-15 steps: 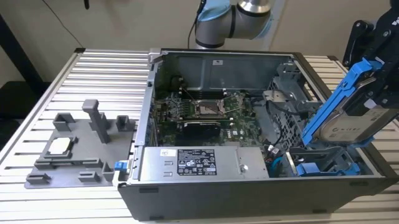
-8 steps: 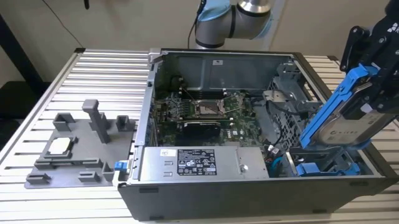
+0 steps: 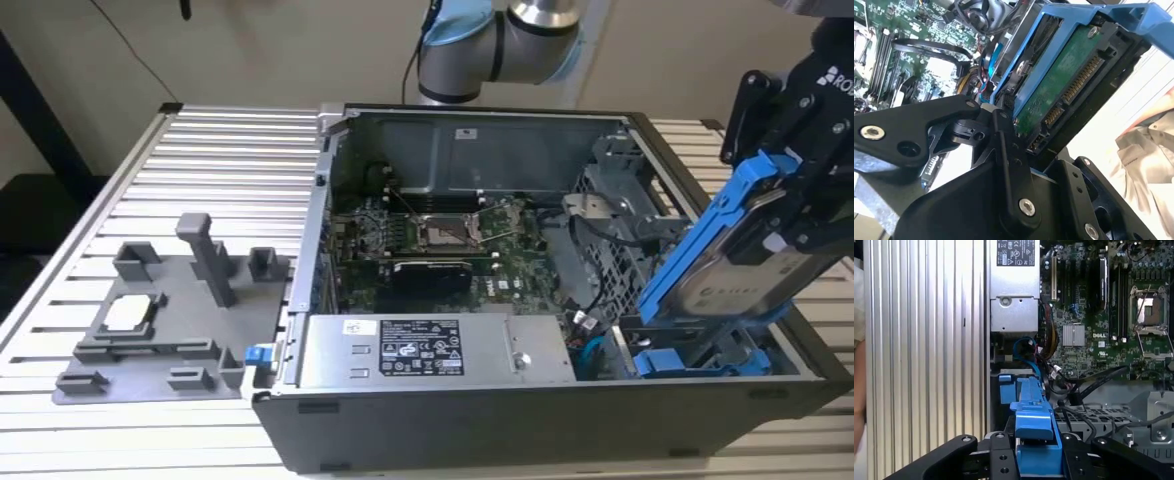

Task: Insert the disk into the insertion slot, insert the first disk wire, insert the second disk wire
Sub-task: 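Insert the disk into the insertion slot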

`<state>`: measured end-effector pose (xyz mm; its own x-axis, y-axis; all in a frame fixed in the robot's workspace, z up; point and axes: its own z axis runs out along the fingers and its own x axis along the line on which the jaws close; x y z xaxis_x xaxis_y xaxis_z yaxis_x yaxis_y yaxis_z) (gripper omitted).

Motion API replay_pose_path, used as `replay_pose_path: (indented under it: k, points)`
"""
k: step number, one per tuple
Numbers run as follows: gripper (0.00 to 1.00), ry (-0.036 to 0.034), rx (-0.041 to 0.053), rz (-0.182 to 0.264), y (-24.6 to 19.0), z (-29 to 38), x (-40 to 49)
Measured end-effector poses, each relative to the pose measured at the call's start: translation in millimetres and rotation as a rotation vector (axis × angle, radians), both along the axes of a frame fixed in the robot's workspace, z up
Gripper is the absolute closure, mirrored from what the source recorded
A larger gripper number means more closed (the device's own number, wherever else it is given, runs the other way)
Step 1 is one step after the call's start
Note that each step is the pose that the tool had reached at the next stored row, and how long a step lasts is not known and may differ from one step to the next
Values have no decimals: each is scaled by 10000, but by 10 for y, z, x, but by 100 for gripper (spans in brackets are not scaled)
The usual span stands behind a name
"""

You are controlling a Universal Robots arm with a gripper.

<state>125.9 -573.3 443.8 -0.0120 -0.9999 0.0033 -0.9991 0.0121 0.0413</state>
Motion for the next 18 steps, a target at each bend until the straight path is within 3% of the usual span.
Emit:
replay_pose_path:
  k: [11, 18]
  points:
    - [67, 46, -1, 0, 0, -126, 10]
    - [67, 47, -1, 0, 0, -138, 12]
